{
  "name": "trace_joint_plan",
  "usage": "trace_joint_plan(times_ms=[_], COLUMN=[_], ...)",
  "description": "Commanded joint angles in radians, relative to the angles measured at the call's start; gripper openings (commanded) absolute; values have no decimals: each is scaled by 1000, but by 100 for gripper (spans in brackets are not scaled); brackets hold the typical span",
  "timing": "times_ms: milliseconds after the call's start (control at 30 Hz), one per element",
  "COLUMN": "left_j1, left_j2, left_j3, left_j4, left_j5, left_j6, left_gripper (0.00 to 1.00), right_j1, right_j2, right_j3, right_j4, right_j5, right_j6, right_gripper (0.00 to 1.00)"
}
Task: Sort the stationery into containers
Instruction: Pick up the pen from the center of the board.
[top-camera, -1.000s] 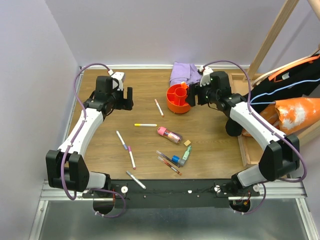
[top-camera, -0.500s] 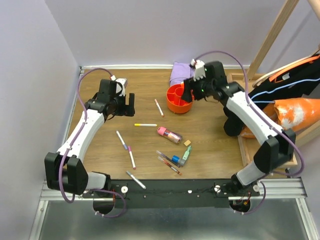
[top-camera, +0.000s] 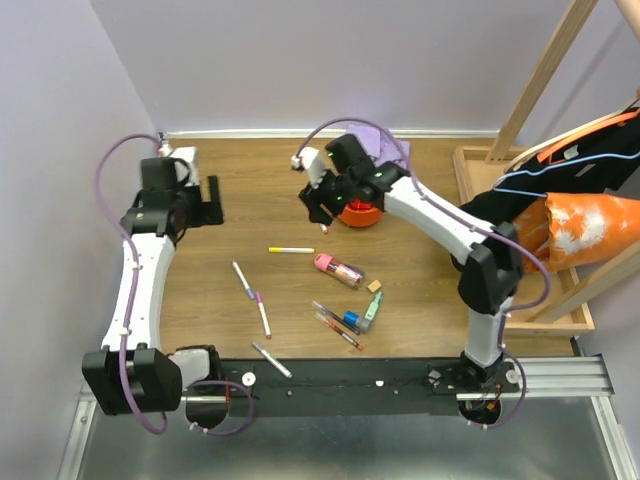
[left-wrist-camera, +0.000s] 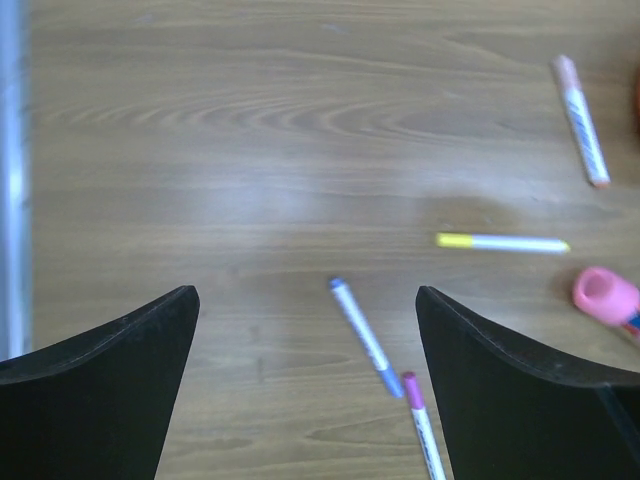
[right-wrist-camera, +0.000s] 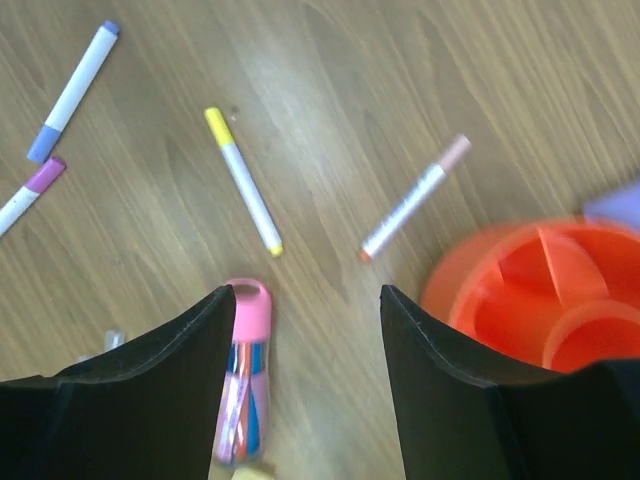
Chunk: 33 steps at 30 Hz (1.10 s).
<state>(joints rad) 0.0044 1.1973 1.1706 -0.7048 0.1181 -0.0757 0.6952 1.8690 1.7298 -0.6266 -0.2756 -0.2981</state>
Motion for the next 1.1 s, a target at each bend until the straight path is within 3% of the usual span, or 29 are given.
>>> trace_joint_plan(times_ms=[0,133,267,733,1067], left_j1=[156,274,311,316,319], left_j2=[-57,-91,-117,-235,-237], left_j3=[3,-54,-95,-190,-203], left_j4=[-102,-96,-94,-79,-70], left_j5=[-28,-11,-6,-14,-15], left_j6=[-64,-114,-151,-145,-145], left_gripper=[99,99,99,99,99], right_j1=[73,131,177,208,208], right_j2=[136,295,389,535,598], right_j3=[143,258,318,361,389], right_j4=[-35,-38,-24,1,-50], right_j5=[-49,-7,10,56,-20], right_j6=[-157,-179,-205,-322,-348], right_gripper=[66,68,67,63,62])
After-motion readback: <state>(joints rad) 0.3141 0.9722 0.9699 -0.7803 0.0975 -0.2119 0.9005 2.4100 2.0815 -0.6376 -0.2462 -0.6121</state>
